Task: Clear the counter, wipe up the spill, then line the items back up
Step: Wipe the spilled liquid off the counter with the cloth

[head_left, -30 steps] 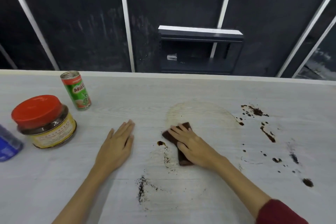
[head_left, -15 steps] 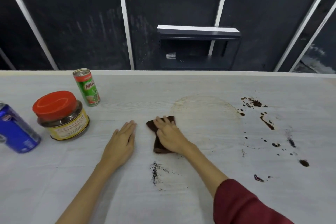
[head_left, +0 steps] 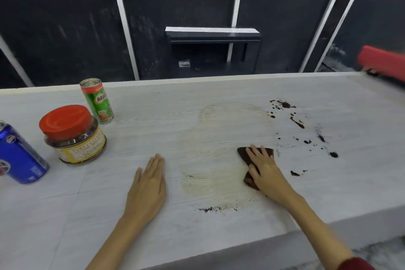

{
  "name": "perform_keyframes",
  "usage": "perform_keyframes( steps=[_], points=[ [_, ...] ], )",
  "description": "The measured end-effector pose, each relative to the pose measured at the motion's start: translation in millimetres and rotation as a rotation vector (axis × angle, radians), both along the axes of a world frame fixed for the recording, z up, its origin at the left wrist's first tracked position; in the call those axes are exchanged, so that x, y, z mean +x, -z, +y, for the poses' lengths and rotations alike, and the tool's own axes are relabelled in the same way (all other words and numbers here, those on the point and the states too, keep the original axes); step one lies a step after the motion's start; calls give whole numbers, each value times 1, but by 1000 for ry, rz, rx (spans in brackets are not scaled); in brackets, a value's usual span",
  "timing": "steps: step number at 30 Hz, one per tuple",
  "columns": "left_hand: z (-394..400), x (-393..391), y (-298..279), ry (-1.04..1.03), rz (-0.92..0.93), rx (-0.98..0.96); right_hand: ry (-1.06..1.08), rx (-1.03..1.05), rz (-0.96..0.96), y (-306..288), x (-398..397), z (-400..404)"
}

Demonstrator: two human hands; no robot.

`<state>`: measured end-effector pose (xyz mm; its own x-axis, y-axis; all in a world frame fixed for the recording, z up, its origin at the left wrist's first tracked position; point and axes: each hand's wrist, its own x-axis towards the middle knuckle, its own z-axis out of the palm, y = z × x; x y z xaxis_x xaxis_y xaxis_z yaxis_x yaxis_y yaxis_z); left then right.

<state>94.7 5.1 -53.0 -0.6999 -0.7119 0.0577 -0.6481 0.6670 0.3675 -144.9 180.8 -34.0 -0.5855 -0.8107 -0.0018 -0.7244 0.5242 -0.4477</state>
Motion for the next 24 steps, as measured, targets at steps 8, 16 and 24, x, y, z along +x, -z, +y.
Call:
perform_keyframes(
  steps=[8, 16, 24],
  points=[
    [2, -2, -2, -8, 54, 23, -228, -68, -47, 2, 41, -9],
    [13, -11, -5, -16, 98, 52, 80, -46, -1, -2, -70, 91],
    [72, -39, 0, -275, 183, -5, -297, -57, 16, -1, -66, 34]
  ],
)
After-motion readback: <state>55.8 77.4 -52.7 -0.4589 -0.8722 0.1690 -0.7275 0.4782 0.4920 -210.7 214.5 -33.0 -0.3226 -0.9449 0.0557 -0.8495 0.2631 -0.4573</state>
